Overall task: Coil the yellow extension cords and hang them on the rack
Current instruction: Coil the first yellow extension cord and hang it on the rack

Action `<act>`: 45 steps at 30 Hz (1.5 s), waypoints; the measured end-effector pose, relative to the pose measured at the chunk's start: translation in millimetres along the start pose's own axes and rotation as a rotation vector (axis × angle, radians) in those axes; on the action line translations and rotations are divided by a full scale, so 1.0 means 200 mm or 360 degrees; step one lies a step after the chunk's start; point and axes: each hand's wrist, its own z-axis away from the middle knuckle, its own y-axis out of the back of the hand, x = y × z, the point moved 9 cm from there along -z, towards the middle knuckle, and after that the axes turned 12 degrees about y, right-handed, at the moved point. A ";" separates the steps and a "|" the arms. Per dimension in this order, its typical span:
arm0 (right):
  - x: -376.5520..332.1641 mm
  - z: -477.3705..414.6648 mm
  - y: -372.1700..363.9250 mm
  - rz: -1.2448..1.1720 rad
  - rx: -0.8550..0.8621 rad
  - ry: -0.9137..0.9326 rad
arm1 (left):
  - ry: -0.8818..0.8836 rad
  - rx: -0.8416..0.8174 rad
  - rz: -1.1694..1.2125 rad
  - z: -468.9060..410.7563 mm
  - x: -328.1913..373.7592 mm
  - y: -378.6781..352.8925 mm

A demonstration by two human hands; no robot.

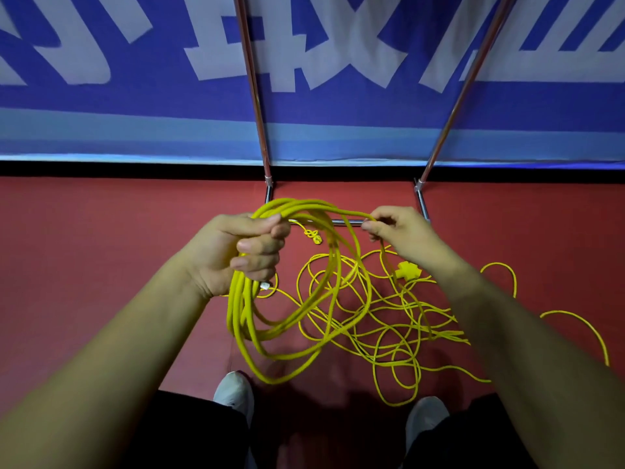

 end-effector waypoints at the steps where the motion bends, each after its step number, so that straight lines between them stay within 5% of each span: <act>1: 0.03 0.01 -0.01 0.0046 -0.0034 -0.0023 | -0.0015 -0.0221 0.0159 0.00 0.00 -0.03; 8: 0.53 0.21 -0.15 0.0486 -0.0528 -0.0614 | -0.0259 -0.0410 0.0500 0.12 0.18 0.04; 13: 0.56 0.29 -0.29 0.0020 -0.0363 -0.0840 | -0.0511 0.0015 0.0467 0.12 0.24 0.21; 19: 0.23 0.21 -0.39 0.0230 -0.0594 -0.0500 | -0.0585 0.0540 0.0339 0.11 0.25 0.33; 25: -0.31 0.31 -0.45 -0.0039 -0.1438 -0.0297 | -0.0117 0.0662 -0.0082 0.03 0.10 0.29; 27: -0.48 0.29 -0.43 -0.0330 -0.1350 -0.0213 | 0.0133 0.0553 -0.0126 0.00 -0.01 0.23; 29: -0.55 0.20 -0.37 -0.0484 -0.0977 -0.0101 | 0.0285 0.0367 -0.0156 -0.04 -0.10 0.12; 31: -0.55 0.11 -0.28 -0.0583 -0.0564 -0.0027 | 0.0318 0.0278 -0.0203 -0.06 -0.14 0.06; 34: -0.51 0.07 -0.22 -0.0630 -0.0371 0.0040 | 0.0271 0.0188 -0.0198 -0.09 -0.13 0.01; 40: -0.17 0.12 -0.19 -0.0458 -0.0671 -0.0131 | 0.0204 0.0218 -0.0119 -0.08 -0.08 0.04; 45: 0.28 0.28 -0.16 0.0230 -0.1105 -0.0338 | 0.0091 0.0314 0.0015 0.00 0.01 0.15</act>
